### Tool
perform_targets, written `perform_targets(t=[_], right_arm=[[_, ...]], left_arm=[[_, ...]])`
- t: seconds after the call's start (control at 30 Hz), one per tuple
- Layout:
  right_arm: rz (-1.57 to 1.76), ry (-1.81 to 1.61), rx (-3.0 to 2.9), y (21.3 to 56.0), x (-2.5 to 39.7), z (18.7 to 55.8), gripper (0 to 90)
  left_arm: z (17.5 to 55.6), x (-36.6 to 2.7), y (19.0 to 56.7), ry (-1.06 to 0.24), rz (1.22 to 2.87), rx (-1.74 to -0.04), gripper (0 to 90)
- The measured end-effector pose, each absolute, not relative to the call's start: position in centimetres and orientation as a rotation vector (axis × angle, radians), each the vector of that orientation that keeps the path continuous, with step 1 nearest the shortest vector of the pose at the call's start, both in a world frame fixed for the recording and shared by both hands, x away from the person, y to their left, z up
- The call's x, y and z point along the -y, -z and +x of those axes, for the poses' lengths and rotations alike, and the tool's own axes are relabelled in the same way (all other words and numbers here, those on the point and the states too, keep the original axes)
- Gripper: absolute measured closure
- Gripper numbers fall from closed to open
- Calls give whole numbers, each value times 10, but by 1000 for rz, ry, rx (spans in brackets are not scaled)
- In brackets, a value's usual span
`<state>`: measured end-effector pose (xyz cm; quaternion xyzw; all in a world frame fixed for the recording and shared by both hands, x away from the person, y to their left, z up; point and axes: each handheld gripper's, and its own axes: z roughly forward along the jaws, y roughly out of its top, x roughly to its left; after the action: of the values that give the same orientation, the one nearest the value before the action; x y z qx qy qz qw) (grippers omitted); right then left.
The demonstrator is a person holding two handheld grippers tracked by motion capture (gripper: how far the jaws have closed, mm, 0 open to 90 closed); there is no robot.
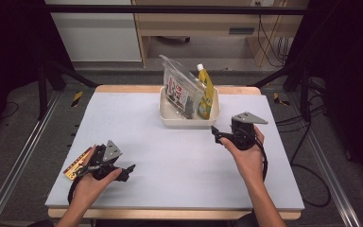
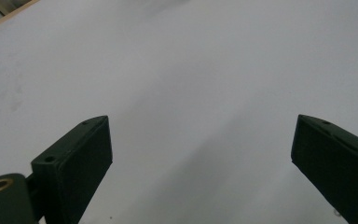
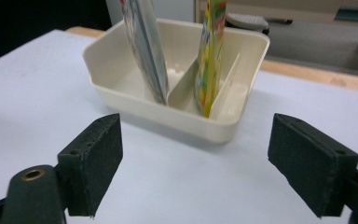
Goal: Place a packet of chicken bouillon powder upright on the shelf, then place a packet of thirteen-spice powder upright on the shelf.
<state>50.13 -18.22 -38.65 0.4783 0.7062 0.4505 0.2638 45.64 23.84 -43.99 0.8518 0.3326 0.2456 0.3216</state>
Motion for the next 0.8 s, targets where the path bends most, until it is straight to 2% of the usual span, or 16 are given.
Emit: perform_targets(t=[0.33, 0.5, 0.6, 0.7, 0.8], right_arm=[[1282, -1089, -1992, 421, 187, 493, 184], [1236, -1041, -2056, 427, 188, 480, 240], [1196, -1035, -2071, 429, 190, 476, 234], [1160, -1084, -2051, 433, 193, 470, 249], [1115, -1077, -2039, 438, 191, 469, 254]], left_arm=[[457, -243, 435, -673, 2223, -885, 51], [461, -255, 423, -700, 2308, -883, 52], [466, -263, 418, -699, 2341, -910, 54], [475, -286, 408, -631, 2390, -987, 53], [478, -296, 404, -615, 2406, -1032, 56]])
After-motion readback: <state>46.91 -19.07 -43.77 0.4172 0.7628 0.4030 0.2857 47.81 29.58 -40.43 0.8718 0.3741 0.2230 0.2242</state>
